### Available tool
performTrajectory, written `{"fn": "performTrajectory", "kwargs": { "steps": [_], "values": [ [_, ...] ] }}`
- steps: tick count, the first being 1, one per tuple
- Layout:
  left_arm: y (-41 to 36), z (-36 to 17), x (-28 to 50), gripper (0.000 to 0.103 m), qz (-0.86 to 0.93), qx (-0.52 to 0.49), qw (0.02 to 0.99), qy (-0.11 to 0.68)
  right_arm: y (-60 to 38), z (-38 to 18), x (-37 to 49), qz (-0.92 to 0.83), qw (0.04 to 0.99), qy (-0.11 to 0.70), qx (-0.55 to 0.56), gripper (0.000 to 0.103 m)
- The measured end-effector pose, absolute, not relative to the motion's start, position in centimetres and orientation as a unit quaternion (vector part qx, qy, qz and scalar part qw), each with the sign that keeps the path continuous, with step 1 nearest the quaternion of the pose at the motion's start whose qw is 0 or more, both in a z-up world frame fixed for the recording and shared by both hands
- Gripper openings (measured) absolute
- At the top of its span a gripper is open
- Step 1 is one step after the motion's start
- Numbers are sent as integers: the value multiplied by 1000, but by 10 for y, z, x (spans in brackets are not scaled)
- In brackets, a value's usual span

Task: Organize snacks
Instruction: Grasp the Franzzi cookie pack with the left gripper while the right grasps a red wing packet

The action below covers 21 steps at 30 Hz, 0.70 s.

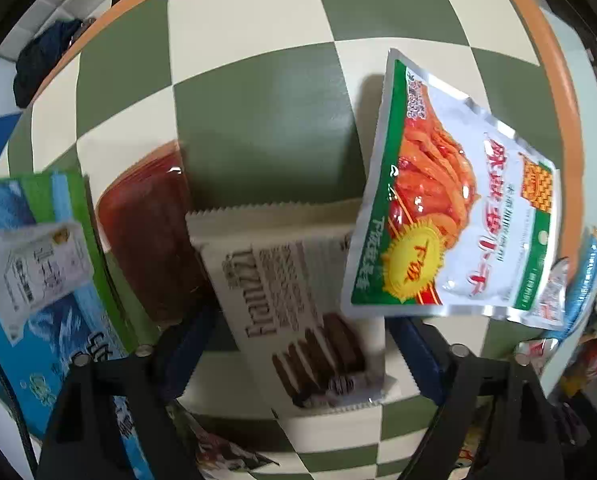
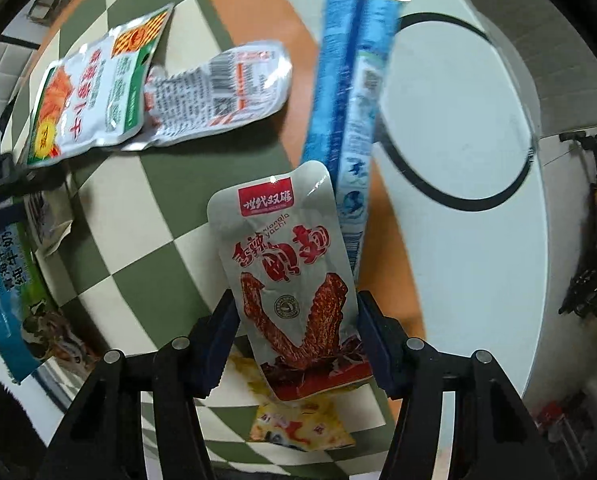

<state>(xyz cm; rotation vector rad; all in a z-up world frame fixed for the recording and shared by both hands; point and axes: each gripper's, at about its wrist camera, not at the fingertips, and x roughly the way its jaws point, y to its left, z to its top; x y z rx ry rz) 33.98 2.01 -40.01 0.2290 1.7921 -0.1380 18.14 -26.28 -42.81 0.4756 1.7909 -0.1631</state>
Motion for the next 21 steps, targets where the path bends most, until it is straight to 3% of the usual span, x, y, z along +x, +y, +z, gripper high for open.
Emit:
{"fn": "performTrajectory", "kwargs": {
  "steps": [1, 2, 6, 16, 21],
  "values": [
    [21, -399, 341, 75, -64, 100, 622, 774, -263, -427, 182, -67, 598, 771, 206, 62],
    [19, -396, 340, 61, -72, 102, 626, 770, -263, -424, 182, -66, 602, 769, 204, 64],
    [17, -393, 327, 60, -74, 140, 636, 755, -262, -411, 186, -70, 619, 762, 178, 66],
    [47, -408, 260, 60, -80, 101, 619, 775, -221, -422, 191, -67, 609, 781, 119, 66],
    [56, -413, 241, 60, -70, 94, 628, 769, -213, -427, 186, -88, 616, 774, 118, 57]
  ]
}}
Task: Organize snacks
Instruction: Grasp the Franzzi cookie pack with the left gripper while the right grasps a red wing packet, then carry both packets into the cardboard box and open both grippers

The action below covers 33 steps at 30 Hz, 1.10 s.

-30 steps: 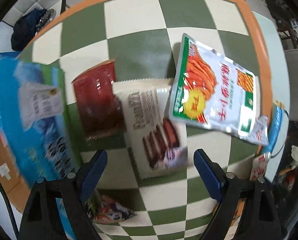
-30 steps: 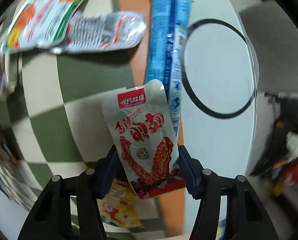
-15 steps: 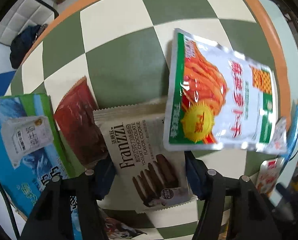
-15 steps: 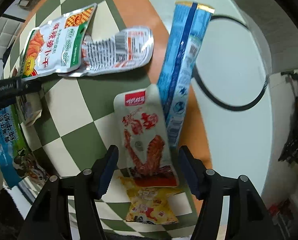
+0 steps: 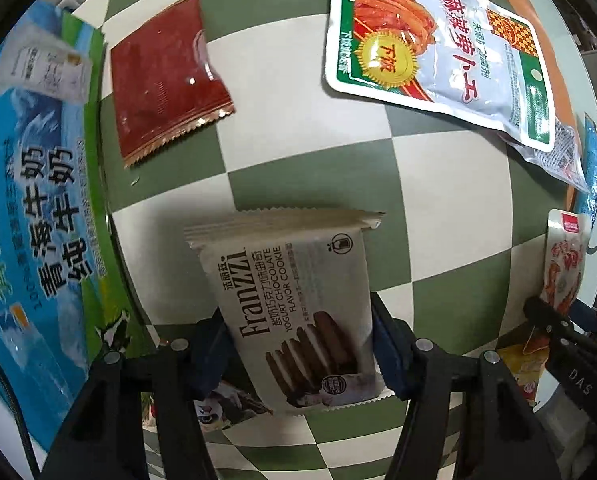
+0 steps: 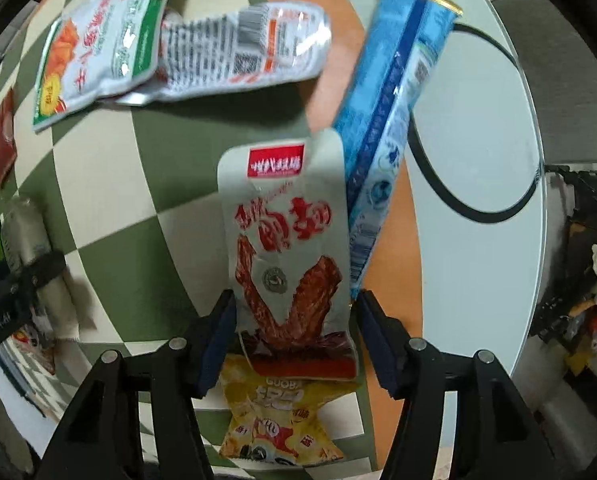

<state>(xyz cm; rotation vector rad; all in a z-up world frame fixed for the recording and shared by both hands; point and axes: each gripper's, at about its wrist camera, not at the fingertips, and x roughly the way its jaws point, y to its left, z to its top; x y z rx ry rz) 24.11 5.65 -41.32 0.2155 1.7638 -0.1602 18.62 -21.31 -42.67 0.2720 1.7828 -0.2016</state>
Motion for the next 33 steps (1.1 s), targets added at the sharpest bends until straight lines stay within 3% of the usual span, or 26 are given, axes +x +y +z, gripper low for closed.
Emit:
{"fn": "performTrajectory", "kwargs": {
  "steps": [9, 21, 33],
  "values": [
    [42, -384, 214, 59, -69, 110, 644, 754, -214, -423, 167, -96, 632, 760, 123, 56],
    [42, -322, 204, 58, -110, 80, 670, 730, -205, -344, 147, -75, 664, 727, 159, 55],
    [75, -224, 206, 58, -152, 37, 702, 695, -185, -277, 146, -21, 705, 680, 202, 55]
  ]
}}
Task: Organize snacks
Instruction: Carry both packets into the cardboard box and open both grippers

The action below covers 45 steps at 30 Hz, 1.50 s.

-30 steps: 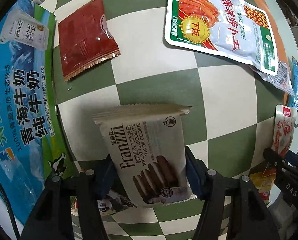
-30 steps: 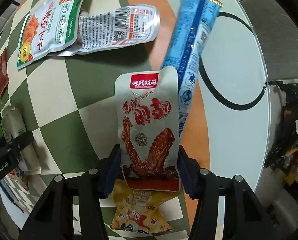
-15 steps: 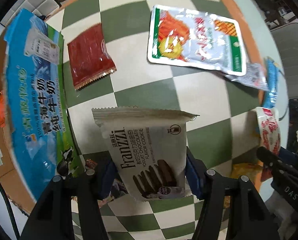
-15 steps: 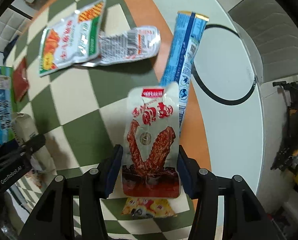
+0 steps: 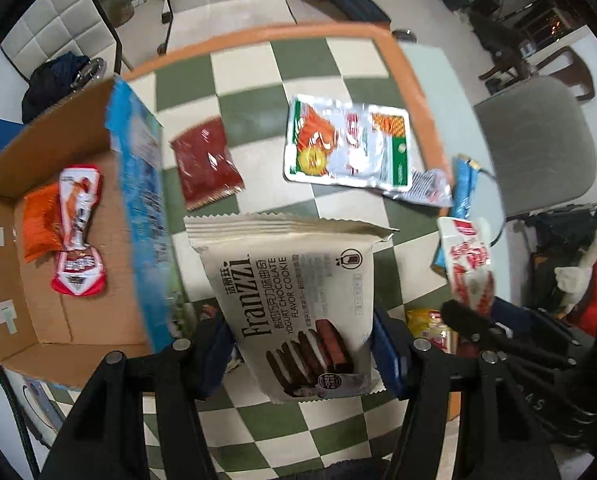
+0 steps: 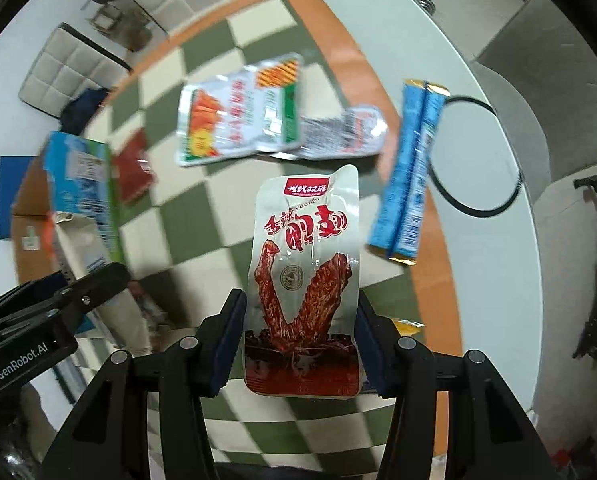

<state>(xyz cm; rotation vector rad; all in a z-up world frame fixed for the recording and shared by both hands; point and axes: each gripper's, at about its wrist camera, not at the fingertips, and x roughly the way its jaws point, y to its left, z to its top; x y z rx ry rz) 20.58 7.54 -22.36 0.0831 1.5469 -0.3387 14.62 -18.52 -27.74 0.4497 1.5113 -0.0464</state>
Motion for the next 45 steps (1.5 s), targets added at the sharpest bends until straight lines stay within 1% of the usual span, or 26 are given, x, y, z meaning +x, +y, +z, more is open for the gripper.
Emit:
{"fn": "performTrajectory", "kwargs": {
  "steps": [6, 13, 17, 22, 30, 39, 45],
  "values": [
    [116, -195, 228, 58, -149, 13, 719, 678, -128, -241, 158, 27, 730, 649, 213, 55],
    [205, -174, 242, 58, -98, -1, 744, 661, -38, -207, 185, 88, 749, 622, 208, 55],
    [264, -172, 255, 58, -58, -11, 751, 657, 21, -201, 209, 108, 755, 616, 196, 55],
    [327, -181, 277, 58, -15, -11, 752, 659, 76, -211, 236, 111, 759, 619, 172, 55],
    [390, -219, 318, 58, 22, -10, 734, 679, 126, -244, 276, 89, 758, 634, 127, 55],
    [407, -266, 349, 58, 27, 0, 702, 712, 145, -273, 302, 65, 750, 649, 105, 55],
    [406, -280, 360, 58, 20, 1, 693, 721, 142, -285, 313, 55, 747, 654, 106, 55]
  ]
}}
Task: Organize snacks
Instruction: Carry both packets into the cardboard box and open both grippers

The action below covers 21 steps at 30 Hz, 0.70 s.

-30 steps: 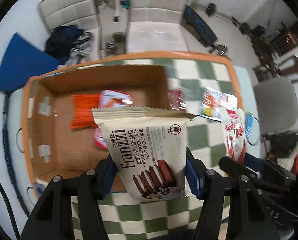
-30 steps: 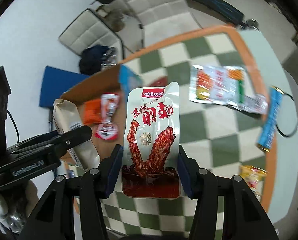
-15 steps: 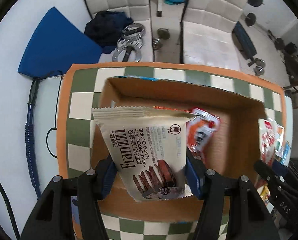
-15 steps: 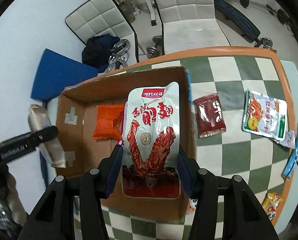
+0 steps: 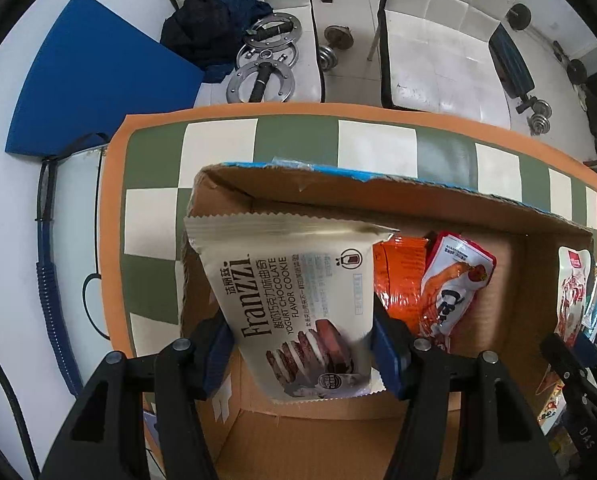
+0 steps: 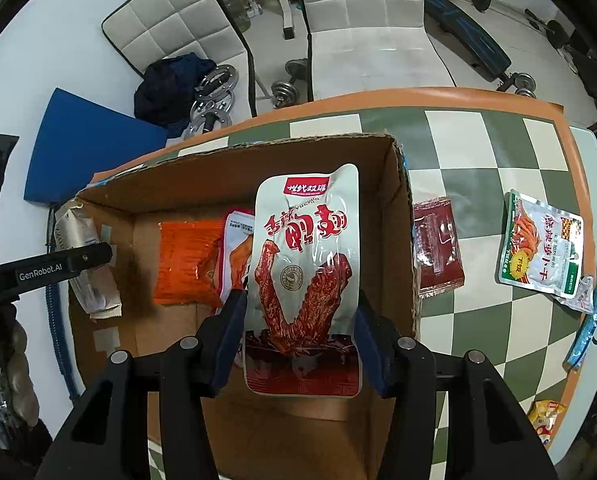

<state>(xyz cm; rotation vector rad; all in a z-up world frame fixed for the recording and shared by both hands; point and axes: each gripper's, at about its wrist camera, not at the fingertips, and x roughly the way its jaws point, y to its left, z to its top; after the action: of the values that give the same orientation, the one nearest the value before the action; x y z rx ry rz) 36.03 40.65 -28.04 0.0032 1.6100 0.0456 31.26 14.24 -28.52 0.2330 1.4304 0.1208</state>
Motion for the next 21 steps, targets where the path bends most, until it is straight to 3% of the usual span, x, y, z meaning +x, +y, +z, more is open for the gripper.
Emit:
{"fn": "performTrajectory", "kwargs": {
  "steps": [7, 9, 10, 11, 12, 16, 18, 21],
  "values": [
    [403, -285, 367, 60, 8, 6, 690, 724, 140, -298, 321, 50, 735, 667, 112, 56],
    [403, -283, 370, 64, 9, 6, 694, 720, 139, -299, 322, 45, 735, 668, 110, 71],
    [404, -281, 370, 68, 9, 5, 696, 718, 139, -299, 322, 46, 737, 666, 111, 87],
    [405, -279, 372, 76, 10, 3, 698, 716, 140, -298, 322, 48, 737, 665, 111, 90],
    [406, -277, 372, 81, 11, 0, 700, 714, 141, -297, 322, 47, 737, 665, 108, 90],
    [406, -265, 371, 83, 13, -1, 711, 703, 145, -292, 321, 53, 738, 665, 100, 90],
    [405, -256, 368, 89, 11, -2, 719, 695, 147, -289, 319, 53, 739, 664, 98, 91],
    [401, -242, 360, 89, 5, -8, 727, 687, 148, -283, 314, 55, 741, 662, 95, 92]
  ]
}}
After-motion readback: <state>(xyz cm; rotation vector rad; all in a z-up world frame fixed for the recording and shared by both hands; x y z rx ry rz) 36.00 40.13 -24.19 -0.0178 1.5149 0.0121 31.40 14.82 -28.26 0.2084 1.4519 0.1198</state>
